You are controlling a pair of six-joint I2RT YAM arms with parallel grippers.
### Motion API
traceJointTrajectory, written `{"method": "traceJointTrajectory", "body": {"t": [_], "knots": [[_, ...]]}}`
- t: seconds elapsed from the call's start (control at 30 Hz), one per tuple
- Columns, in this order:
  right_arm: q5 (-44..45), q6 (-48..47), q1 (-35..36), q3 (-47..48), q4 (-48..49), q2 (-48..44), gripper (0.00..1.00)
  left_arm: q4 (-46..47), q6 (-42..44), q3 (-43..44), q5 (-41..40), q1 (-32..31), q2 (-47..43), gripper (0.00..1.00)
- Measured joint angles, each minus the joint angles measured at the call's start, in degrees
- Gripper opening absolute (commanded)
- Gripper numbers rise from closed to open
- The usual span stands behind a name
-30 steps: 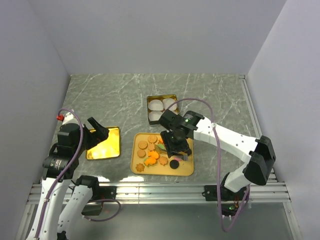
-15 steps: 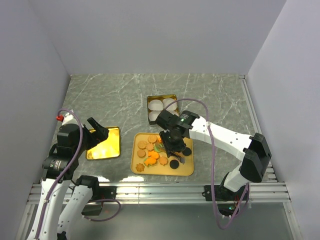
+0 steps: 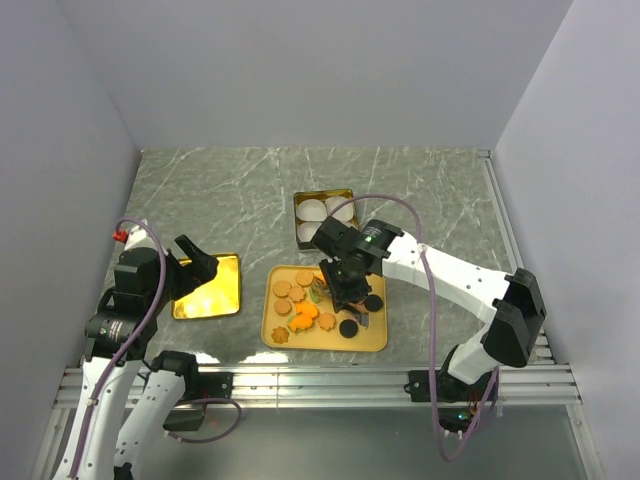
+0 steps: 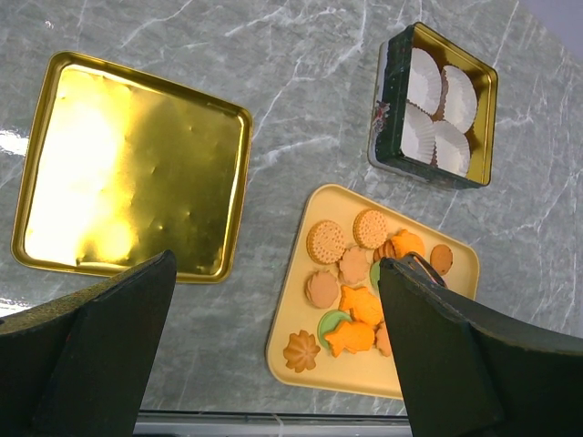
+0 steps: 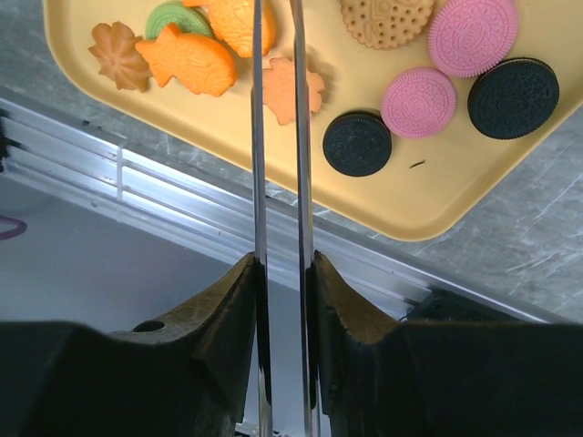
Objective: Pack the cookies
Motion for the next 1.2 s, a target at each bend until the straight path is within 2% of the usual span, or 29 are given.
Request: {"method": "traceJointTrajectory", "body": {"t": [0.33, 0.6, 0.87, 1.1, 1.2], "knots": [[0.17, 0.59, 0.11, 2.05, -0.63, -1.44, 0.21, 0.0, 0.0, 0.0, 0.0, -0.22, 0.02, 0.99], [1.86, 0.35, 0.11, 10.38, -4.33, -1.22, 0.19, 0.0, 0.0, 0.0, 0.2, -0.26, 0.15, 0.99], [2.43, -1.9, -2.29, 29.2, -9.16, 5.01, 0.19, 0.0, 0.02, 0.0, 0.68, -0.42, 0.17, 0.99], [1.22, -5.35, -12.26, 46.62, -11.23, 15.76, 0.19, 0.15, 0.22, -0.02, 1.05, -0.48, 0.76, 0.97], [-0.24, -6.43, -16.55, 50.31, -11.15, 19.28, 0.19, 0.52, 0.59, -0.07, 1.05, -0.52, 1.31, 0.97]]}}
